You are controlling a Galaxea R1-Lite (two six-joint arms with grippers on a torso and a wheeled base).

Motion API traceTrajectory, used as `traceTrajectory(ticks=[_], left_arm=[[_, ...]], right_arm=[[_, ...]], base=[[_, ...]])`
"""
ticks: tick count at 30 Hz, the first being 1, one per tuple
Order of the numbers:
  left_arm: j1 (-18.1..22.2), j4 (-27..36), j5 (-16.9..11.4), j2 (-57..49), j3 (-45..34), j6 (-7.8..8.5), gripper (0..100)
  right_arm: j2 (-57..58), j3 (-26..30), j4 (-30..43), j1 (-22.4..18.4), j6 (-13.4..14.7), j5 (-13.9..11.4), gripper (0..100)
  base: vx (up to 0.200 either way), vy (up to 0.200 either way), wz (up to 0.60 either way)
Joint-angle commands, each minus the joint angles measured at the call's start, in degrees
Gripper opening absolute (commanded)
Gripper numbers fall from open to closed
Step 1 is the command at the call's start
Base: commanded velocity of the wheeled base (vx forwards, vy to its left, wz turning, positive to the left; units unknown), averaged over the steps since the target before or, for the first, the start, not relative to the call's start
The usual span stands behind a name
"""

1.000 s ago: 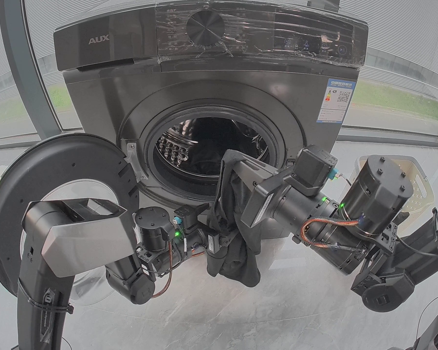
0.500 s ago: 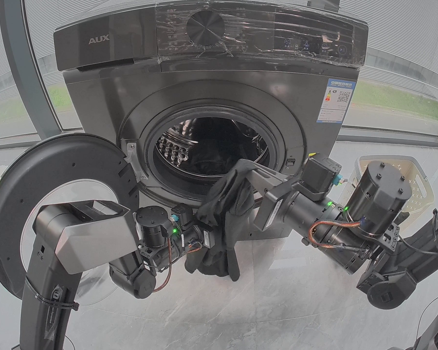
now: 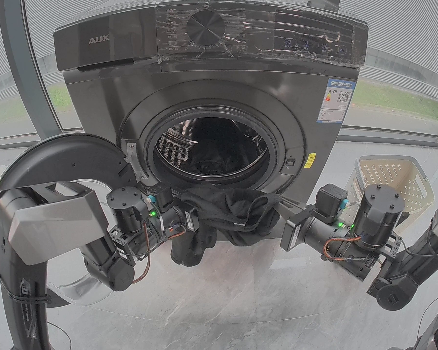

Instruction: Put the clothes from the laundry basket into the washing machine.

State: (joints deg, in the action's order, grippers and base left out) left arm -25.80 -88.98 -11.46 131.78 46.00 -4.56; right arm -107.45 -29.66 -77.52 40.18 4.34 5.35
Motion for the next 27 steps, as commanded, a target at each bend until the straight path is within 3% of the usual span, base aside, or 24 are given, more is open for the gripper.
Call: traceTrajectory(ticks=[1, 8, 9, 15, 18, 20, 27], left_arm=[[0.04, 0.03, 0.03, -6.80, -3.10, -0.01, 0], [-0.13, 0.03, 0.03, -13.66, -7.15, -0.01, 0], [-0.13, 0.03, -0.05, -14.89, -7.94, -0.01, 0], [-0.22, 0.03, -0.76, -24.03, -14.53, -1.59, 0], [0.04, 0.03, -2.34, -31.67, -21.12, -6.16, 0], [0.31, -0.05, -4.54, -33.08, -22.18, -7.83, 0], [0.92, 0.03, -5.42, -32.90, -23.58, -7.31, 0]], right_arm=[[-2.59, 1.80, -0.61, -0.28, -0.38, 0.01, 0], [-2.68, 1.97, -0.53, 0.51, -0.56, -0.52, 0], [-2.77, 2.06, -0.70, 0.60, -0.47, -0.52, 100], [-3.56, 5.58, -0.70, -0.19, -0.03, -0.52, 100], [-4.17, 12.70, -0.97, 0.51, 0.05, -0.61, 100], [-5.14, 14.81, -0.97, 0.69, 0.23, -0.69, 100], [-6.55, 15.77, -6.15, -0.98, 1.81, -0.08, 100]], base=[[0.000, 0.000, 0.00], [0.000, 0.000, 0.00], [0.000, 0.000, 0.00], [0.000, 0.000, 0.00], [0.000, 0.000, 0.00], [0.000, 0.000, 0.00], [0.000, 0.000, 0.00]])
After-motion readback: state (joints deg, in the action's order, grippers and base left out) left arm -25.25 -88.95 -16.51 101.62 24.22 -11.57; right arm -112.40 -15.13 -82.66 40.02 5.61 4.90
